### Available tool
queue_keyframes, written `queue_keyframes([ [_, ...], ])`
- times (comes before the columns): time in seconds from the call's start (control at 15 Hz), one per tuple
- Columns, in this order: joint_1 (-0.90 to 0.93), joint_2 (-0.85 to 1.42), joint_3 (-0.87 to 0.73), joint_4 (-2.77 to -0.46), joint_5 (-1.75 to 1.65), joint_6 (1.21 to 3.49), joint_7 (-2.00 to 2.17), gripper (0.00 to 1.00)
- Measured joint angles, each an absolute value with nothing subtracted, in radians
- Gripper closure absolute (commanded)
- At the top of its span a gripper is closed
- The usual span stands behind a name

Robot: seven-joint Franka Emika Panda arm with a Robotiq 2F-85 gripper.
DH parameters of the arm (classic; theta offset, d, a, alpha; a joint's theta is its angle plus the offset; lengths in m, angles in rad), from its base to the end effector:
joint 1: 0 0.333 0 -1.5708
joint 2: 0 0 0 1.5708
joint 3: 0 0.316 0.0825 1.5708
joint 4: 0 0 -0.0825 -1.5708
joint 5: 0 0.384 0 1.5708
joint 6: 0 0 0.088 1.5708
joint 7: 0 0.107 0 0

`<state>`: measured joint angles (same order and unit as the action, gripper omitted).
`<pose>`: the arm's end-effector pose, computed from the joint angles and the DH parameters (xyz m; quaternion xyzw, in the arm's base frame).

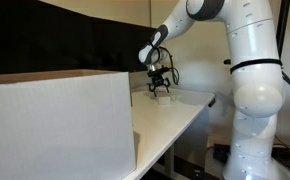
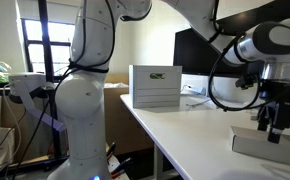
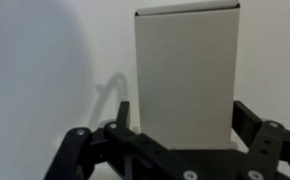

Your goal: Put the right box in the left box

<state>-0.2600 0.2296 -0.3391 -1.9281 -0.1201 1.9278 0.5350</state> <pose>0.4774 -0.3276 0.3620 0.8491 -0.5088 -0.1117 0.0881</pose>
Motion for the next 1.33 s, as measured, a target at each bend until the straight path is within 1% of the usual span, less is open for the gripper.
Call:
queue_keyframes([
  [0.6,-0.26,0.246,-0.361,-1.979,-0.102,2.108,0.638,0.0],
  [0.67,-0.26,0.248,-0.361,-1.985,-0.099,2.117,0.653,0.25],
  [0.73,-0.26,0.249,-0.361,-1.988,-0.097,2.122,0.662,0.26],
  [0.8,-0.259,0.249,-0.361,-1.991,-0.097,2.124,0.674,0.32],
  [1.07,-0.257,0.246,-0.361,-1.99,-0.097,2.123,0.689,0.37],
  [1.33,-0.255,0.245,-0.361,-1.99,-0.104,2.123,0.689,0.38],
])
